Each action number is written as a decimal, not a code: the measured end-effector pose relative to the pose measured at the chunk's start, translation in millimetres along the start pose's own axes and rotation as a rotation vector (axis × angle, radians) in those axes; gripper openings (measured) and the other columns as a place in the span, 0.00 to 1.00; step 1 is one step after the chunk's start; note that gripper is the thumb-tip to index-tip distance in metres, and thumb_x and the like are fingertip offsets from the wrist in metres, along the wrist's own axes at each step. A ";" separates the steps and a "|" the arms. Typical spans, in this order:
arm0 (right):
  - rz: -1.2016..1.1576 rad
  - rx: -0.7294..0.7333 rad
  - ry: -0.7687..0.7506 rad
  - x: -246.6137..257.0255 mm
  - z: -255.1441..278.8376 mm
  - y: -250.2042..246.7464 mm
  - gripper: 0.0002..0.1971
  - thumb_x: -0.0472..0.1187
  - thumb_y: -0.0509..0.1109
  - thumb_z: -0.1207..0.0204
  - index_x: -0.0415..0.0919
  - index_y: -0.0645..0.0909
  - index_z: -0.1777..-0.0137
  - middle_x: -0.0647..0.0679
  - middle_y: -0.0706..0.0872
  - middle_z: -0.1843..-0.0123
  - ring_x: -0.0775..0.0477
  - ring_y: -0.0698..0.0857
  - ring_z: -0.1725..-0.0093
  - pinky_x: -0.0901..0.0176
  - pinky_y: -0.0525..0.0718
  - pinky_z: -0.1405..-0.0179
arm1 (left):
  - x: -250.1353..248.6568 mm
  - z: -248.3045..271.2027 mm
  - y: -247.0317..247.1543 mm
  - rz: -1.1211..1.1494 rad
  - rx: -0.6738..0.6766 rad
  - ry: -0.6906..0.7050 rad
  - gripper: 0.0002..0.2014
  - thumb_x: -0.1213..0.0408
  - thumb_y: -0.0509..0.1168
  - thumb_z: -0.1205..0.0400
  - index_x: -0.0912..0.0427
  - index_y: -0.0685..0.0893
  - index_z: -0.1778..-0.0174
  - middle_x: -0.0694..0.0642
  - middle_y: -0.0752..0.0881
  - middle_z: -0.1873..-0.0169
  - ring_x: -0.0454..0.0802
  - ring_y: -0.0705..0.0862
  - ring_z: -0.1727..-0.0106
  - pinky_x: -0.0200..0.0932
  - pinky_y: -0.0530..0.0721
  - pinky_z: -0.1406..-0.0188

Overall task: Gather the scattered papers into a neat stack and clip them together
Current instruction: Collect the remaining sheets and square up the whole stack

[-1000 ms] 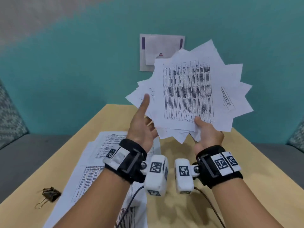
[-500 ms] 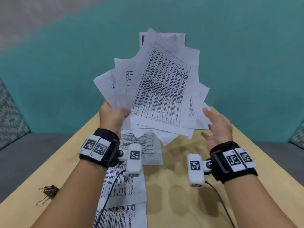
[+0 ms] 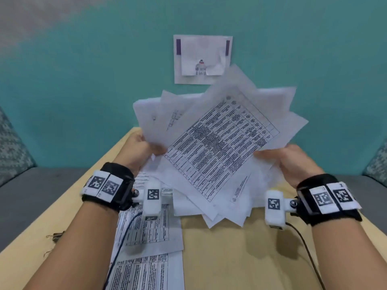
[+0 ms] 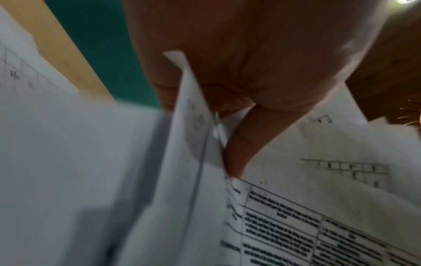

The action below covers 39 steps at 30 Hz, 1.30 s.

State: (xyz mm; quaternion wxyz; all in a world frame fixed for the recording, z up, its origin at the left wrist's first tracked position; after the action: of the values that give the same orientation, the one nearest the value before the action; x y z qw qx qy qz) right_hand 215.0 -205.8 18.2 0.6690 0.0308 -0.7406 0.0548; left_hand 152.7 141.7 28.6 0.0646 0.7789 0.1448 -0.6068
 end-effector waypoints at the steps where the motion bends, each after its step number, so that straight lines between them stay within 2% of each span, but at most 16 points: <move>1: 0.018 -0.010 -0.021 1.3 -0.6 0.3 0.11 0.25 0.79 0.32 0.35 0.91 0.50 0.38 0.95 0.47 0.40 0.94 0.52 0.43 0.88 0.40 | -0.2 0.2 -0.1 -0.002 -0.002 0.013 0.18 0.88 0.69 0.26 0.57 0.90 0.59 0.48 0.93 0.66 0.49 0.89 0.60 0.46 0.84 0.57; 4: 0.043 -0.102 -0.116 9.6 -2.7 0.9 0.12 0.27 0.83 0.35 0.41 0.92 0.55 0.45 0.96 0.53 0.44 0.94 0.52 0.46 0.88 0.42 | -6.9 1.0 0.1 0.020 -0.036 0.065 0.15 0.84 0.73 0.27 0.59 0.89 0.52 0.50 0.94 0.62 0.46 0.91 0.58 0.45 0.89 0.57; 6: 0.083 -0.177 -0.193 18.8 -3.3 2.5 0.11 0.31 0.85 0.35 0.45 0.91 0.56 0.51 0.95 0.55 0.45 0.93 0.50 0.46 0.88 0.41 | -14.3 1.0 -0.7 0.012 -0.089 0.115 0.16 0.83 0.71 0.26 0.56 0.90 0.53 0.53 0.93 0.61 0.48 0.91 0.58 0.51 0.91 0.56; 8: 0.143 -0.241 -0.260 28.2 -3.4 4.6 0.09 0.38 0.85 0.33 0.47 0.89 0.57 0.56 0.94 0.55 0.48 0.92 0.51 0.48 0.88 0.41 | -19.8 -0.6 -2.1 0.004 -0.121 0.155 0.18 0.83 0.71 0.27 0.54 0.91 0.53 0.56 0.93 0.56 0.54 0.91 0.52 0.56 0.91 0.51; 10: 0.210 -0.306 -0.323 36.3 -2.3 8.8 0.13 0.47 0.85 0.33 0.41 0.89 0.55 0.47 0.94 0.53 0.42 0.93 0.52 0.43 0.90 0.45 | -22.4 -1.0 -2.3 0.001 -0.149 0.165 0.17 0.81 0.73 0.28 0.54 0.90 0.54 0.57 0.92 0.54 0.58 0.90 0.49 0.56 0.90 0.50; 12: 0.284 -0.369 -0.373 40.2 0.2 15.5 0.22 0.52 0.83 0.34 0.33 0.88 0.53 0.37 0.93 0.52 0.36 0.92 0.54 0.39 0.91 0.50 | -23.5 -0.3 1.4 -0.013 -0.182 0.172 0.18 0.82 0.72 0.27 0.53 0.88 0.54 0.53 0.92 0.56 0.54 0.89 0.53 0.51 0.88 0.53; 15: 0.344 -0.374 -0.441 41.0 5.5 32.5 0.17 0.46 0.80 0.28 0.28 0.87 0.57 0.33 0.92 0.59 0.43 0.85 0.65 0.46 0.87 0.60 | -22.4 2.5 11.5 0.003 -0.225 0.165 0.20 0.83 0.70 0.24 0.49 0.83 0.53 0.47 0.90 0.55 0.47 0.90 0.52 0.46 0.89 0.51; 17: 0.375 -0.364 -0.470 38.5 9.0 43.0 0.18 0.43 0.78 0.25 0.25 0.84 0.61 0.30 0.89 0.63 0.43 0.79 0.68 0.45 0.84 0.66 | -16.6 3.2 16.1 -0.002 -0.247 0.157 0.20 0.82 0.70 0.23 0.48 0.82 0.53 0.47 0.90 0.53 0.47 0.90 0.50 0.47 0.89 0.48; 19: 0.369 -0.370 -0.454 33.4 9.2 46.8 0.17 0.42 0.77 0.24 0.25 0.85 0.60 0.32 0.91 0.62 0.46 0.81 0.66 0.45 0.86 0.63 | -9.4 2.2 17.3 0.000 -0.255 0.152 0.20 0.82 0.70 0.24 0.49 0.83 0.52 0.49 0.91 0.51 0.51 0.91 0.47 0.47 0.89 0.47; 21: 0.344 -0.382 -0.407 27.1 6.6 46.6 0.14 0.42 0.78 0.24 0.28 0.88 0.56 0.35 0.93 0.55 0.41 0.90 0.57 0.44 0.88 0.53 | 0.2 0.8 15.9 0.003 -0.258 0.127 0.19 0.81 0.71 0.24 0.50 0.84 0.51 0.48 0.90 0.52 0.49 0.90 0.50 0.41 0.88 0.52; 24: 0.338 -0.317 -0.333 16.7 1.7 49.2 0.06 0.42 0.76 0.22 0.40 0.87 0.55 0.45 0.92 0.55 0.38 0.91 0.48 0.46 0.89 0.46 | 15.2 1.9 16.6 0.017 -0.224 0.062 0.19 0.82 0.71 0.23 0.50 0.85 0.51 0.48 0.90 0.53 0.52 0.89 0.50 0.41 0.87 0.53; 27: 0.326 -0.289 -0.323 11.9 -0.3 49.5 0.04 0.43 0.74 0.20 0.47 0.87 0.57 0.50 0.91 0.55 0.41 0.90 0.51 0.51 0.87 0.51 | 21.7 3.0 19.0 0.005 -0.213 0.022 0.22 0.86 0.67 0.26 0.50 0.86 0.54 0.50 0.90 0.53 0.56 0.88 0.48 0.51 0.87 0.48; 31: 0.263 -0.335 -0.409 19.9 1.6 46.4 0.11 0.45 0.74 0.19 0.45 0.84 0.63 0.54 0.85 0.66 0.50 0.81 0.65 0.58 0.79 0.62 | 15.4 1.6 19.9 0.054 -0.229 0.054 0.20 0.79 0.69 0.30 0.53 0.87 0.48 0.57 0.92 0.49 0.56 0.90 0.47 0.53 0.89 0.50; 35: 0.178 -0.370 -0.493 30.5 5.4 38.1 0.15 0.44 0.76 0.21 0.47 0.81 0.69 0.53 0.80 0.70 0.52 0.74 0.66 0.58 0.75 0.67 | 11.2 -0.5 12.8 0.118 -0.226 0.022 0.20 0.81 0.72 0.24 0.57 0.84 0.39 0.53 0.92 0.45 0.52 0.91 0.44 0.50 0.89 0.44; 37: 0.166 -0.386 -0.481 32.9 5.7 30.3 0.09 0.43 0.77 0.23 0.47 0.86 0.65 0.50 0.89 0.65 0.53 0.82 0.62 0.49 0.86 0.61 | 8.8 -2.1 6.7 0.134 -0.191 0.001 0.21 0.84 0.70 0.23 0.59 0.85 0.38 0.54 0.93 0.46 0.53 0.92 0.45 0.51 0.89 0.43; 39: 0.152 -0.413 -0.457 32.6 4.5 22.6 0.01 0.43 0.77 0.24 0.48 0.89 0.57 0.51 0.93 0.57 0.54 0.88 0.53 0.43 0.89 0.45 | 5.4 -2.9 1.1 0.151 -0.179 -0.025 0.20 0.85 0.69 0.23 0.59 0.87 0.41 0.55 0.94 0.48 0.55 0.93 0.44 0.53 0.89 0.42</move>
State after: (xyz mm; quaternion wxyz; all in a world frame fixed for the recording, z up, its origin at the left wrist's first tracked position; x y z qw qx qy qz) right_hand 204.5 -183.0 49.2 0.4717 -0.1494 -0.8673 -0.0551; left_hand 156.9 142.3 24.1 0.1809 0.7711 0.1386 -0.5945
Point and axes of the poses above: each hand's wrist, its own z-axis away from the middle knuckle, its own y-axis out of the palm, x = y × z, the point moved 5 cm from there along -z, towards the middle knuckle
